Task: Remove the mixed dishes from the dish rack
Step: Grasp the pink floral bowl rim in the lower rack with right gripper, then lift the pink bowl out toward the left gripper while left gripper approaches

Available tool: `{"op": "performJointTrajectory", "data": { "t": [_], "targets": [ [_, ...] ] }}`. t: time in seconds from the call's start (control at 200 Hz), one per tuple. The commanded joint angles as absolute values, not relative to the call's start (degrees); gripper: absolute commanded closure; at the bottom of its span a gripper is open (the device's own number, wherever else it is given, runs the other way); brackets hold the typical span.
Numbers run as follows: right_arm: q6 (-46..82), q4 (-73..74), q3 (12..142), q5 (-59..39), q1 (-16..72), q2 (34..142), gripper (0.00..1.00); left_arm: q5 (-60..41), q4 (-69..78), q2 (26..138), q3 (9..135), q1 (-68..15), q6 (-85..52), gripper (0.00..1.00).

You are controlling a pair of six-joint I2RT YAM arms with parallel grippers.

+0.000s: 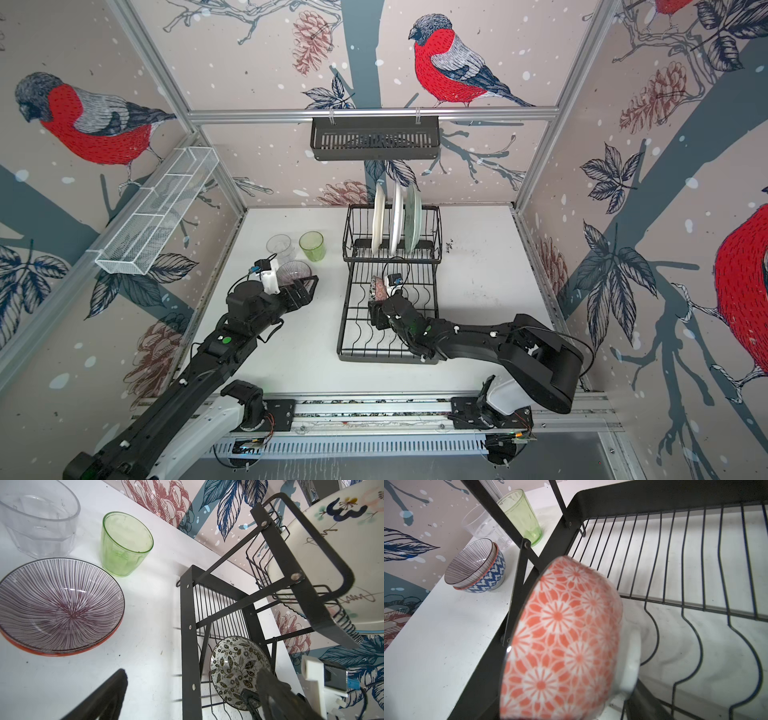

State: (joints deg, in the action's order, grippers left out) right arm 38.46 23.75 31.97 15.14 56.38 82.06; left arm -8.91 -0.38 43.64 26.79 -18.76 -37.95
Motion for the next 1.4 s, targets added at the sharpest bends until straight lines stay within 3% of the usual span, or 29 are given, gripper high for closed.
{"op": "performJointTrajectory", "data": {
  "t": [0.0, 0.37, 0.86, 1.396],
  "targets": [
    [40.36, 29.46, 30.55, 12.62, 55.83, 79.79, 0.46, -9.32, 1.13, 43.77, 26.35, -19.23, -37.89, 0.03],
    [44.98, 36.41, 22.81, 4.99, 53.21, 69.35, 0.46, -13.82, 3.4, 45.88, 24.7, -20.91, -37.06, 0.03],
    [44.92, 40.41, 21.55, 0.93, 54.87, 68.74, 0.47, -18.48, 6.07, 49.55, 24.0, -23.39, -37.49, 0.04],
    [44.59, 43.85, 25.51, -3.81, 56.79, 73.09, 0.47, -20.89, 14.43, 56.77, 24.13, -30.62, -39.17, 0.21]
  ]
}}
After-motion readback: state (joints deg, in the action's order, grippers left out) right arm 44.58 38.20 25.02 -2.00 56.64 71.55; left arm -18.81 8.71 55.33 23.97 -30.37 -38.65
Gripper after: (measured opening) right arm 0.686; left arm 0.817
